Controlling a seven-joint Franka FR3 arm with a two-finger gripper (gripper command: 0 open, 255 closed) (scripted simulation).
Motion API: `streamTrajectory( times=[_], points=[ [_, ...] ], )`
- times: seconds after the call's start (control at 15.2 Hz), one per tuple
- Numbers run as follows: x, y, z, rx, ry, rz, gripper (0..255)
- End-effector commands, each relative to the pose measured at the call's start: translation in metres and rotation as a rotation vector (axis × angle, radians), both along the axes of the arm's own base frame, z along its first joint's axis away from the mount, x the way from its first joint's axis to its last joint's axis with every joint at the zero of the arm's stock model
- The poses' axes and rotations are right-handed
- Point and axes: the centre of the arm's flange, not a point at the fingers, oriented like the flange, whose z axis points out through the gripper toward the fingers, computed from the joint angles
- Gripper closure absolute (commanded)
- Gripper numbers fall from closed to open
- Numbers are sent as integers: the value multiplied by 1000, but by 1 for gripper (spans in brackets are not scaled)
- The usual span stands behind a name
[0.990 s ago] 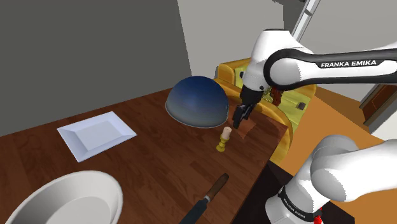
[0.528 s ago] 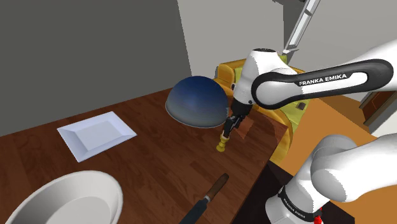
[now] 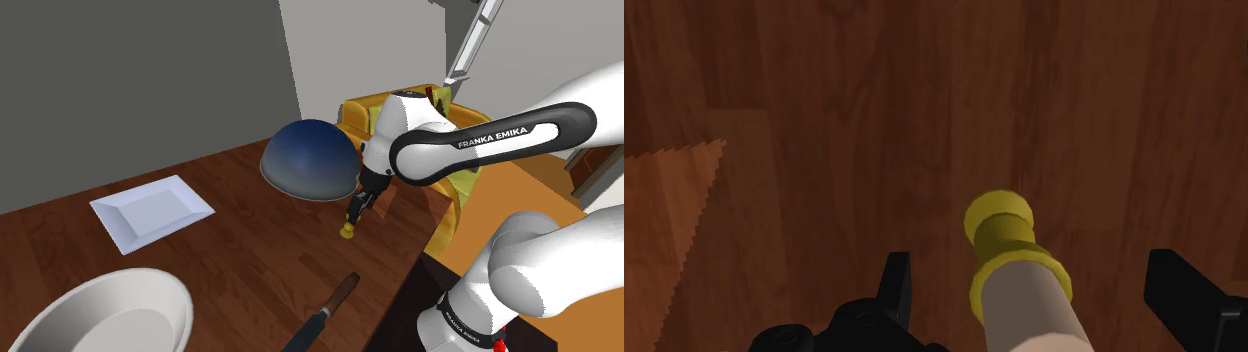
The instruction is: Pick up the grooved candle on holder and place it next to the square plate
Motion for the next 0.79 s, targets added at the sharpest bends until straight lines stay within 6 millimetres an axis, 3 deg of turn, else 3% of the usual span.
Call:
streamTrajectory(
  times=[0.0,0.2,0.26,0.73],
  points=[
    [0,0,0,0,0,0,0],
    [0,0,0,0,0,0,0],
    [0,0,0,0,0,0,255],
    [0,0,0,0,0,0,255]
  ],
)
